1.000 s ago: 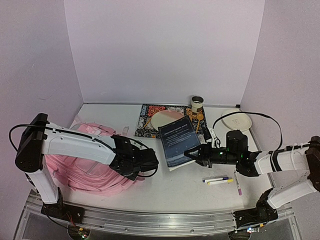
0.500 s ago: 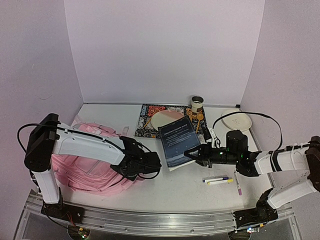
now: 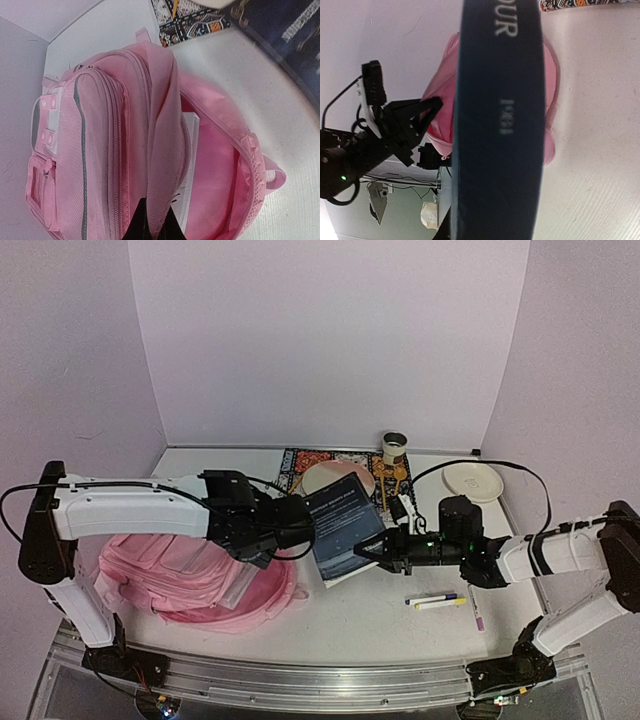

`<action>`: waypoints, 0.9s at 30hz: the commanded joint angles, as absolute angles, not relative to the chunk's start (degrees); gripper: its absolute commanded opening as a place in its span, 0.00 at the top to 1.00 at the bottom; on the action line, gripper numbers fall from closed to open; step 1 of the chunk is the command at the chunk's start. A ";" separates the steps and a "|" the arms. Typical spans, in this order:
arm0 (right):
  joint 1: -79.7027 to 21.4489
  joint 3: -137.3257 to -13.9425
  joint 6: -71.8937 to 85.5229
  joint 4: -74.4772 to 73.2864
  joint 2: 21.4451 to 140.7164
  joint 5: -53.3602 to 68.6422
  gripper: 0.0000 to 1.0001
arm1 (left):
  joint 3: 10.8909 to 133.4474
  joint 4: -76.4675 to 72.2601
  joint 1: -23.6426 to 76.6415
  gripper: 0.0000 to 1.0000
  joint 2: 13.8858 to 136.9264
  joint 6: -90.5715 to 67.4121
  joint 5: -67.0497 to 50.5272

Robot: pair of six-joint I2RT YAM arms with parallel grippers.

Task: Pack the student bag
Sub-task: Pick up the largest pocket of the bag from the student bag, then place the book in the largest pocket of the bag.

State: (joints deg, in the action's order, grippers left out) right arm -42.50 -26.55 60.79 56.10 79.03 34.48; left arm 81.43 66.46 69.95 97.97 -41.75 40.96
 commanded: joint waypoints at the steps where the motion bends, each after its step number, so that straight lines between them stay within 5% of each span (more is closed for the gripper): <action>1: -44.80 -31.85 60.30 67.95 80.60 38.84 1.00 | 87.55 64.79 69.95 1.00 91.55 -38.94 47.35; 27: -55.30 -54.14 68.81 72.29 106.59 44.99 1.00 | 82.34 47.31 69.49 1.00 80.85 -34.81 34.69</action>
